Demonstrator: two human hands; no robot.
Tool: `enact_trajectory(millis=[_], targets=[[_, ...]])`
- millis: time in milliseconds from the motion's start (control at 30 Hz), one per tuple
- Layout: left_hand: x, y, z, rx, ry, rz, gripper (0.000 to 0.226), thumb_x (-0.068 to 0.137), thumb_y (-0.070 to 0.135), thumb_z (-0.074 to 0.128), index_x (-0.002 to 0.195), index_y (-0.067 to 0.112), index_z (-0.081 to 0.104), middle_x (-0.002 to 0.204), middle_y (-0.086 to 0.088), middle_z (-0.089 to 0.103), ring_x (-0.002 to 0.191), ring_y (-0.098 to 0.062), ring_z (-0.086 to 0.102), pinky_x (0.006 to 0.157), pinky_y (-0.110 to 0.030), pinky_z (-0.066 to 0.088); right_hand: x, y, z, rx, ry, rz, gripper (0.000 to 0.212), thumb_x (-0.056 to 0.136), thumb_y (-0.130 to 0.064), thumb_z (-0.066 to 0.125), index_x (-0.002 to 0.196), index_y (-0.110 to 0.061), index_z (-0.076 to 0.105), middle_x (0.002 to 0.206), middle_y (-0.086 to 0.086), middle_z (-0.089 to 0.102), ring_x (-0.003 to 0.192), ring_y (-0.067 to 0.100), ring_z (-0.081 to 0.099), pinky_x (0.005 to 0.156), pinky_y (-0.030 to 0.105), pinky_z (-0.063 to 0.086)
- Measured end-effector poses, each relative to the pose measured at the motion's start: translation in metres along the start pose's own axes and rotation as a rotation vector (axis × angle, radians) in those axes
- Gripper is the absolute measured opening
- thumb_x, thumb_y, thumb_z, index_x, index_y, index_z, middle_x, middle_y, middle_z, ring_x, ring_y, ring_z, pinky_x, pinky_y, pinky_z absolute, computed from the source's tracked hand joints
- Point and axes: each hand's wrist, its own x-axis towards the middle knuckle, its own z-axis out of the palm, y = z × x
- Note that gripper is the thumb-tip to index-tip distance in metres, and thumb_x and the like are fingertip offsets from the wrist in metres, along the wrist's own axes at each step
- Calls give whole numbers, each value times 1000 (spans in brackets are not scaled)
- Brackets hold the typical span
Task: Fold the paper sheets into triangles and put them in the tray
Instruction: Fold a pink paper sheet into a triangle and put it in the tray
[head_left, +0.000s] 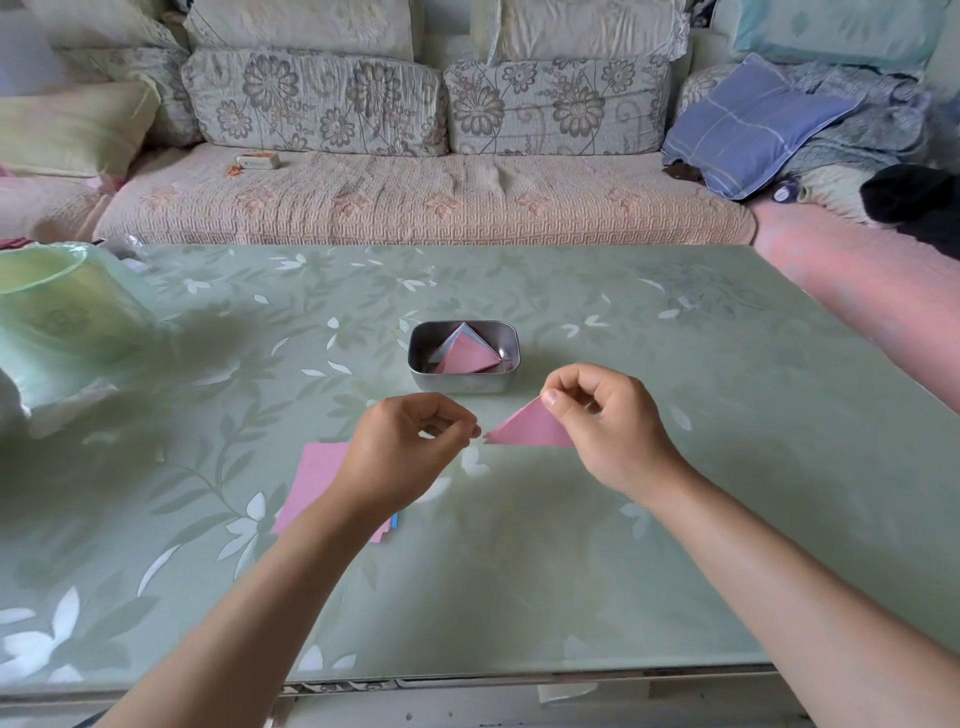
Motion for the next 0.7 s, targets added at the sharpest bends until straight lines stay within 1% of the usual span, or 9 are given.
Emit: enact_trajectory(millis=[67, 100, 200, 267, 300, 400, 467, 600, 700], targets=[[-1, 4, 5, -50, 3, 40, 12, 88, 20, 67, 85, 29, 76, 84, 19, 74, 81, 0, 69, 70, -15, 53, -4, -2, 7, -25, -60, -6, 19, 91, -12, 64, 78, -26, 66, 68, -19, 61, 64, 1, 52, 65, 13, 41], [-2, 6, 8, -67, -17, 55, 9, 87, 24, 69, 88, 29, 76, 86, 19, 74, 81, 1, 69, 67, -12, 51, -5, -3, 11, -29, -81, -5, 19, 91, -13, 64, 78, -26, 67, 70, -17, 64, 66, 2, 54, 66, 14, 42], [-3, 10, 17, -58, -31, 131, 5, 88, 29, 73, 87, 25, 76, 78, 19, 73, 73, 2, 68, 63, -11, 49, -6, -6, 18, -4, -107, 20, 15, 91, -19, 65, 79, -26, 70, 74, -11, 68, 67, 3, 56, 66, 18, 45], [-1, 10, 18, -76, 25, 135, 9, 89, 27, 72, 81, 23, 75, 71, 15, 71, 66, -3, 65, 61, -15, 48, -5, -8, 20, 50, -108, 48, 13, 92, -21, 67, 81, -26, 73, 73, -11, 69, 65, 2, 57, 64, 16, 45], [1, 11, 19, -111, 50, 108, 11, 89, 27, 72, 80, 22, 75, 71, 11, 71, 67, -7, 66, 63, -20, 51, -4, -8, 21, 71, -108, 62, 13, 92, -22, 67, 82, -26, 73, 72, -11, 70, 64, 1, 56, 63, 14, 44], [3, 10, 18, -234, 92, 20, 12, 88, 27, 74, 79, 19, 75, 75, 1, 74, 78, -21, 71, 76, -41, 58, -3, -7, 23, 66, -98, 84, 14, 92, -23, 69, 79, -27, 73, 68, -11, 67, 61, 1, 54, 61, 15, 43], [5, 10, 18, -281, 111, -2, 11, 88, 25, 74, 79, 18, 75, 78, -1, 75, 82, -24, 72, 81, -47, 57, -1, -4, 24, 43, -75, 90, 16, 92, -24, 70, 76, -28, 72, 65, -13, 65, 58, 1, 51, 57, 14, 41], [12, 5, 9, -339, 205, -61, 9, 89, 23, 73, 82, 18, 76, 78, -5, 75, 80, -29, 72, 81, -52, 57, 2, 0, 23, -46, -63, 101, 20, 91, -22, 69, 73, -29, 69, 60, -16, 61, 51, 1, 47, 52, 11, 36], [20, -2, 1, -275, 266, -71, 10, 88, 26, 71, 79, 23, 74, 73, 2, 74, 74, -24, 71, 76, -46, 59, 2, 5, 23, -160, -60, 138, 22, 91, -21, 69, 71, -30, 67, 58, -16, 60, 51, 2, 48, 53, 12, 36]])
